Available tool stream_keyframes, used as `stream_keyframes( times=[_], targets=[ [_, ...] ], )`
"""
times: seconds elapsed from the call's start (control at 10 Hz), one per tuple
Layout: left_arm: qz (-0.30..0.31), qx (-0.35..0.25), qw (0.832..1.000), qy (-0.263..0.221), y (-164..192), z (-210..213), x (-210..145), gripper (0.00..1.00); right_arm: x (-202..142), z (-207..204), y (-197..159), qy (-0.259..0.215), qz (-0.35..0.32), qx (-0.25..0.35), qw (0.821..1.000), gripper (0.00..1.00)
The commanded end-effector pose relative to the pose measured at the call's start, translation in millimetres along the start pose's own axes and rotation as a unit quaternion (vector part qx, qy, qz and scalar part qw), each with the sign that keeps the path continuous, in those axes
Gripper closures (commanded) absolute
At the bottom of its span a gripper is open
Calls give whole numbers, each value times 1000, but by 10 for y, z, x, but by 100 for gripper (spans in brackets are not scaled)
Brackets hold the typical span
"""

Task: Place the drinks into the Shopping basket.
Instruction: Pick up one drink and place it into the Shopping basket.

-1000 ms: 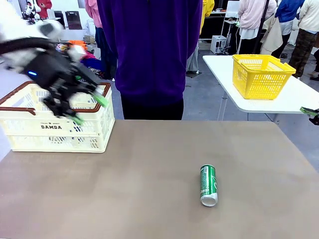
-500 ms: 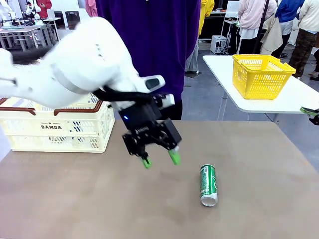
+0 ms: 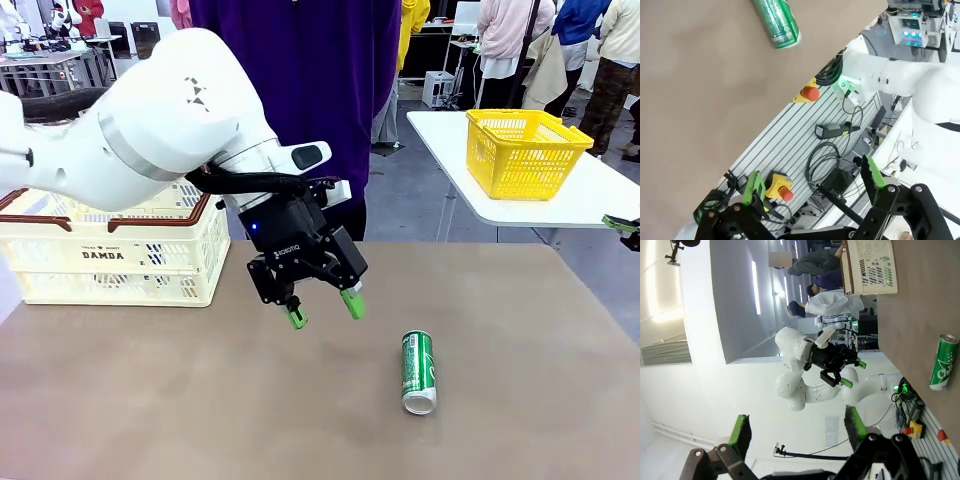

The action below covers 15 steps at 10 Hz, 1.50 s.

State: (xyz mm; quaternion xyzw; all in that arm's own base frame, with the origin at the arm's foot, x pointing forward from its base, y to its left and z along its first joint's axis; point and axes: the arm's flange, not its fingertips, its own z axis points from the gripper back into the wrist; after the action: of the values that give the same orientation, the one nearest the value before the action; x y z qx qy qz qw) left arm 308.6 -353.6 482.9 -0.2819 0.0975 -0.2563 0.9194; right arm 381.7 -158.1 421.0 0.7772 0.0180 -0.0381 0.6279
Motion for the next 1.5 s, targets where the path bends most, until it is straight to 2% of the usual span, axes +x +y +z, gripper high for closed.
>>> stream_keyframes(
  times=[0.0, 0.1, 0.3, 0.6, 0.7, 0.9, 1.0, 1.1, 1.4],
  targets=[
    [68, -9, 998, 2, -11, -110, 86, 0, 4, 19, 51, -3, -6, 7, 1000, 0],
    [106, 25, 994, 10, -279, -388, 159, 0, 4, 19, 51, -3, -6, 7, 1000, 0],
    [123, 90, 988, 15, -644, -982, 529, 0, 4, 19, 51, -3, -6, 7, 1000, 0],
    [195, 196, 960, -53, -894, -1609, 918, 0, 4, 19, 51, -3, -6, 7, 1000, 0],
    [216, 229, 947, -61, -917, -1816, 953, 0, 4, 19, 51, -3, -6, 7, 1000, 0],
    [217, 264, 932, -117, -907, -2201, 1013, 0, 4, 19, 51, -3, -6, 7, 1000, 0],
    [210, 267, 930, -139, -870, -2287, 1069, 0, 4, 19, 51, -3, -6, 7, 1000, 0],
    [188, 249, 940, -138, -834, -2377, 1119, 0, 4, 19, 51, -3, -6, 7, 1000, 0],
    [193, 273, 930, -155, -650, -2476, 1172, 0, 4, 19, 51, -3, -6, 7, 1000, 0]
  ],
)
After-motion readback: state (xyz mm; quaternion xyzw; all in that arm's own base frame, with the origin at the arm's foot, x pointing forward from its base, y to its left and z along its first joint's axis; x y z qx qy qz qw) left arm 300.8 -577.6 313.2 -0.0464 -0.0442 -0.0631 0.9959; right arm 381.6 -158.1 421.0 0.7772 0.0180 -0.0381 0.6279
